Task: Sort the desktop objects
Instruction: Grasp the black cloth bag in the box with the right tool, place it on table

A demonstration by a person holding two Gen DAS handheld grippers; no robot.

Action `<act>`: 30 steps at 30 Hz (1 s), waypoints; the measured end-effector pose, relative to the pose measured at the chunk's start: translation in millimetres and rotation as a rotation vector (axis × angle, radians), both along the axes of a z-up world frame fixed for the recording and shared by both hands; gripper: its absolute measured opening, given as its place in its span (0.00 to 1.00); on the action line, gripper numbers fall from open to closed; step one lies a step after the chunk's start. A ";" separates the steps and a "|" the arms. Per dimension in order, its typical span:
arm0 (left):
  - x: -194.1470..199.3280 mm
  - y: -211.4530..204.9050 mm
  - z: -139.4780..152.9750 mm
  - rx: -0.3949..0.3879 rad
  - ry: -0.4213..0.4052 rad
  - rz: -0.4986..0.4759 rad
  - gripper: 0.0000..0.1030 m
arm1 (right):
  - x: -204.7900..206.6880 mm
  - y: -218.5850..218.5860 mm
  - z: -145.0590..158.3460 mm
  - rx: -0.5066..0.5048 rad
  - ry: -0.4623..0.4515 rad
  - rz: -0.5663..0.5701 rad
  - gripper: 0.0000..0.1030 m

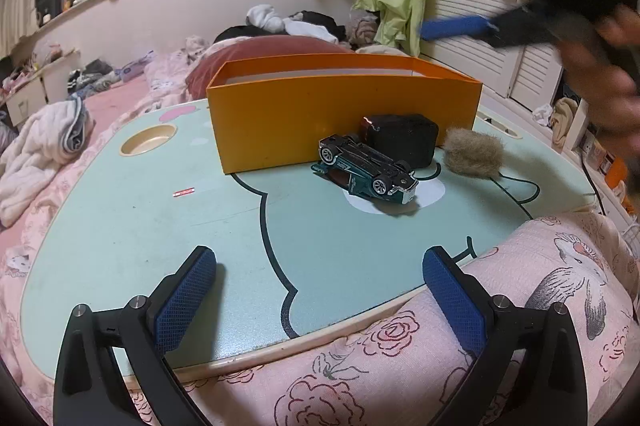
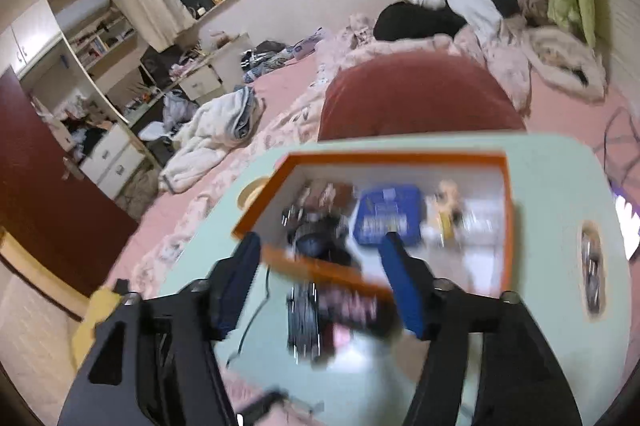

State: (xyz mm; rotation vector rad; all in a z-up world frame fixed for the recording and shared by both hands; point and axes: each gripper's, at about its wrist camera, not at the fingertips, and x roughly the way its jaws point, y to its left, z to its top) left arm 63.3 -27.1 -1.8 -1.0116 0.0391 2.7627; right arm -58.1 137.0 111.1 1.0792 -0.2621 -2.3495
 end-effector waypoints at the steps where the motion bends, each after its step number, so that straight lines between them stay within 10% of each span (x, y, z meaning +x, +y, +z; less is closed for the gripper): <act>1: 0.1 -0.1 0.0 0.000 0.000 0.000 1.00 | -12.0 -18.3 -0.1 0.063 -0.013 0.015 0.63; 11: 0.9 0.9 -0.7 0.005 -0.003 -0.001 1.00 | -93.0 -80.1 -90.9 0.210 -0.488 0.144 0.48; 20: 0.9 1.8 -0.3 0.008 0.000 -0.002 1.00 | -79.1 -55.6 -90.3 0.068 -0.416 0.117 0.29; 30: 1.3 2.4 -0.6 0.009 0.000 -0.002 1.00 | -2.2 17.5 -19.8 -0.073 -0.068 0.072 0.29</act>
